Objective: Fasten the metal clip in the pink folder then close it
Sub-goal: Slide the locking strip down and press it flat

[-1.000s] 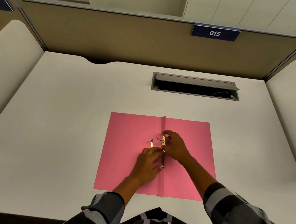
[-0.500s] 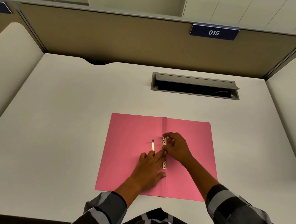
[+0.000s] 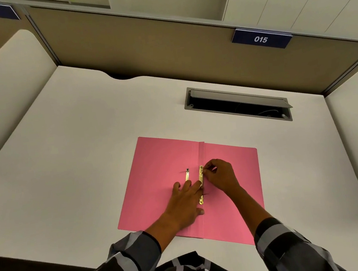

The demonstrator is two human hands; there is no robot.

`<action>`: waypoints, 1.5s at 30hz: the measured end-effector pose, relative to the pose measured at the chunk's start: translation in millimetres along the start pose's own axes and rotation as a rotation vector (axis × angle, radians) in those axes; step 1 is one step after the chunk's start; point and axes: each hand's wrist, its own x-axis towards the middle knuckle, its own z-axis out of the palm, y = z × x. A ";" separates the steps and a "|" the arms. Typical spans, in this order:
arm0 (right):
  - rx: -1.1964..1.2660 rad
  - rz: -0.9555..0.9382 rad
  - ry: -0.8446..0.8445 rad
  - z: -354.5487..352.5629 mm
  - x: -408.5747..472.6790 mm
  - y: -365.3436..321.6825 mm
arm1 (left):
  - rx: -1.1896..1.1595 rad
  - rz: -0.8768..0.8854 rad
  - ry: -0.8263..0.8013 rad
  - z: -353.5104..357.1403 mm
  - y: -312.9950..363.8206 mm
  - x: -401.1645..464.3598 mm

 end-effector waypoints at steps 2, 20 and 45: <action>0.010 0.012 -0.007 -1.1 2.2 0.3 | -0.007 -0.006 -0.005 -0.7 0.5 0.3; -0.141 0.045 -0.079 -1.9 21.9 -16.0 | 0.004 -0.017 -0.011 1.5 0.4 1.2; -0.052 0.240 -0.341 -20.3 52.8 -43.3 | 0.041 -0.022 -0.047 5.2 1.6 3.3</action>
